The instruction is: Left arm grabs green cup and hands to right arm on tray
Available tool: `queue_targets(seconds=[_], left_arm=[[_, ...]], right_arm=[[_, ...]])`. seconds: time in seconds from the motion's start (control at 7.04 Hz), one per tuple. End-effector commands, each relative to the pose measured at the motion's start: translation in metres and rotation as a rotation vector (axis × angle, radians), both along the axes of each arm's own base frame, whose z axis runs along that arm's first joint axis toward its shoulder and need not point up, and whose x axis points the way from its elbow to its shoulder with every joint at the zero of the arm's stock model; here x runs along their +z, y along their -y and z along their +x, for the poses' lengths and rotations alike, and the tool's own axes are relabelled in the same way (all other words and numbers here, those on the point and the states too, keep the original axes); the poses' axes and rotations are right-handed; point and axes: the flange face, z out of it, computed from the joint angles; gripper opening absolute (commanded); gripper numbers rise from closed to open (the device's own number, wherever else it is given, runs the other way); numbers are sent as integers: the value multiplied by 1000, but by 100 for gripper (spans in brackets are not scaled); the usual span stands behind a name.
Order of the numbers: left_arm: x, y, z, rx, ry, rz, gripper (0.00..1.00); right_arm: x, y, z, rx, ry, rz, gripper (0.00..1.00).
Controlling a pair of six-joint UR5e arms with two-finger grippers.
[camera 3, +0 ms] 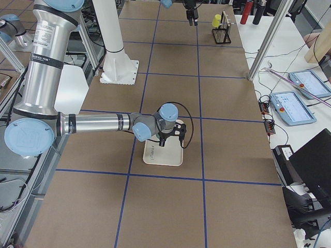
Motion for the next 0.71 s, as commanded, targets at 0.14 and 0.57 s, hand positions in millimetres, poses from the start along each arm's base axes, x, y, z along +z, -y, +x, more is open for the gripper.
queue_targets(seconds=[0.14, 0.57], left_arm=[[35, 0, -49, 35, 169, 137, 100], [149, -24, -160, 195, 503, 352, 100]], right_arm=[[-54, 10, 75, 161, 82, 71, 100], [-51, 18, 112, 200, 54, 137, 100]])
